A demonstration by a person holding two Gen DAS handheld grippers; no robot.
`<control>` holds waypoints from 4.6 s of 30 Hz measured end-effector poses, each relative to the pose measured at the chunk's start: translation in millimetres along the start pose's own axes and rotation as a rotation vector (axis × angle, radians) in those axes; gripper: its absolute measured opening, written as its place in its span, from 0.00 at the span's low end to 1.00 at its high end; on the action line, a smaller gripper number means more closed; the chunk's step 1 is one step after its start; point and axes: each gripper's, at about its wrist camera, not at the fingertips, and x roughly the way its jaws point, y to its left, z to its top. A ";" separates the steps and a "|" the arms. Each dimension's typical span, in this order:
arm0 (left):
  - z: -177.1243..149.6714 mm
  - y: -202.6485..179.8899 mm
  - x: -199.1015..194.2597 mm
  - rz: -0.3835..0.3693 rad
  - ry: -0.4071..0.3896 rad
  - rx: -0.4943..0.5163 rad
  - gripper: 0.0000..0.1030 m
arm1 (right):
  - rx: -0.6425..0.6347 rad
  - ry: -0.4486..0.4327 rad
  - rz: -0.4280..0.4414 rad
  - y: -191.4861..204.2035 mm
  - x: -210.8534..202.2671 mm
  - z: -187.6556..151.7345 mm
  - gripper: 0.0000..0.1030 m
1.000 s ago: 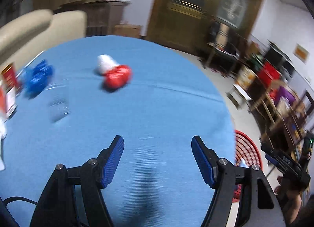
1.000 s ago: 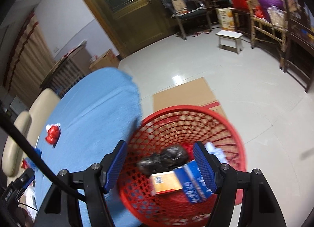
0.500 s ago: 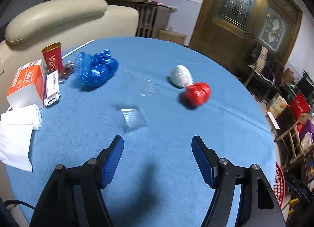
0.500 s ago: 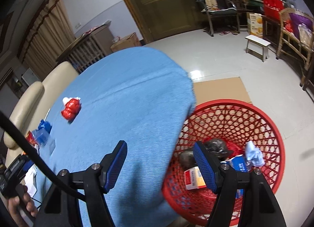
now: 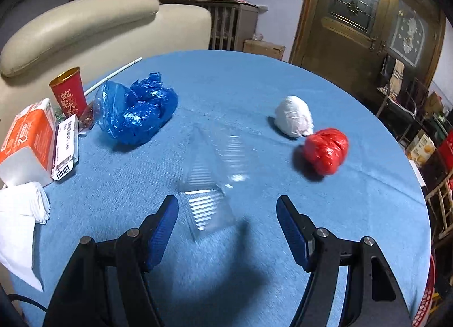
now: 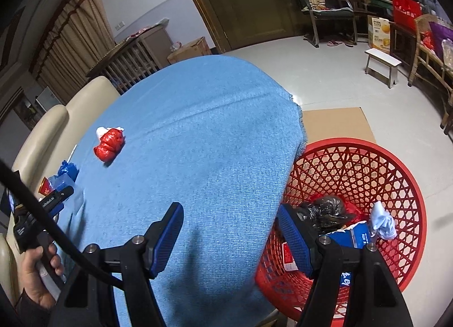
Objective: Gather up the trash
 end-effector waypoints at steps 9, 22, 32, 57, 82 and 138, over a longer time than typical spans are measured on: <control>0.4 32.2 13.5 0.002 0.033 -0.056 0.19 | -0.002 0.014 0.003 2.3 7.5 1.6 0.71; -18.9 66.7 -12.0 -0.030 0.029 -0.089 0.14 | -0.033 0.030 0.027 21.1 12.9 -3.5 0.71; -27.7 79.1 -38.9 -0.017 -0.010 -0.155 0.73 | -0.039 0.037 0.039 22.8 12.2 -8.6 0.71; -1.7 61.8 13.8 -0.087 0.024 -0.065 0.04 | -0.039 0.062 0.043 22.0 15.6 -16.1 0.71; -28.4 75.9 -47.9 -0.233 -0.047 -0.091 0.03 | -0.239 0.085 0.159 126.7 51.8 1.6 0.71; -34.7 59.0 -41.2 -0.252 -0.035 0.178 0.51 | -0.301 0.081 0.206 176.2 82.8 19.5 0.71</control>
